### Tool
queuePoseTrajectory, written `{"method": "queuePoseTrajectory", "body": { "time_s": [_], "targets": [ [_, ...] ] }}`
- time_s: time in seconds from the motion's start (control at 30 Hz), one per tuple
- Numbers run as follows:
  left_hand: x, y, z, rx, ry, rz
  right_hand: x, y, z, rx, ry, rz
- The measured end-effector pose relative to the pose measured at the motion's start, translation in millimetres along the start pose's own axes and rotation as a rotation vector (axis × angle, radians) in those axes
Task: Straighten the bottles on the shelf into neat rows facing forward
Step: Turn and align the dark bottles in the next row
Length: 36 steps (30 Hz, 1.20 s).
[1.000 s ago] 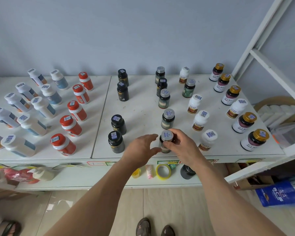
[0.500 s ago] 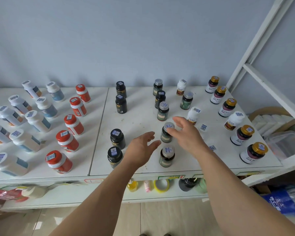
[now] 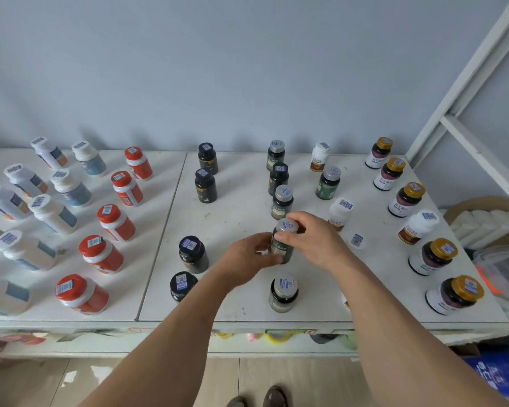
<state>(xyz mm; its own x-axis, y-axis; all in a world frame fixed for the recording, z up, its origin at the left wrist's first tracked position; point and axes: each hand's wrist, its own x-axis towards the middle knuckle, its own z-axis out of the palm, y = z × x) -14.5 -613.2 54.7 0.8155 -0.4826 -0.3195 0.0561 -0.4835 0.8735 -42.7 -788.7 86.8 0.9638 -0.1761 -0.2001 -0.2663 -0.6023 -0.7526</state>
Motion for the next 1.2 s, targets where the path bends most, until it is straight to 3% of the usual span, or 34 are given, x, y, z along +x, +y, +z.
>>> {"method": "queuePoseTrajectory", "body": {
  "time_s": [0.23, 0.93, 1.07, 1.2],
  "targets": [
    [-0.1, -3.6, -4.8, -0.325, -0.129, -0.036, 1.3, -13.7, -1.7, 0.030, 0.047, 0.050],
    [5.2, -3.7, -7.2, -0.380, -0.163, -0.050, 9.7, -17.2, -2.5, 0.065, 0.093, 0.086],
    [6.4, -1.0, -5.6, -0.269, -0.116, -0.045, 5.2, -14.2, -5.3, 0.112, 0.067, 0.053],
    [5.4, 5.9, -6.8, 0.164, 0.002, 0.021, -0.1, -5.9, -4.9, 0.148, 0.005, 0.018]
  ]
}}
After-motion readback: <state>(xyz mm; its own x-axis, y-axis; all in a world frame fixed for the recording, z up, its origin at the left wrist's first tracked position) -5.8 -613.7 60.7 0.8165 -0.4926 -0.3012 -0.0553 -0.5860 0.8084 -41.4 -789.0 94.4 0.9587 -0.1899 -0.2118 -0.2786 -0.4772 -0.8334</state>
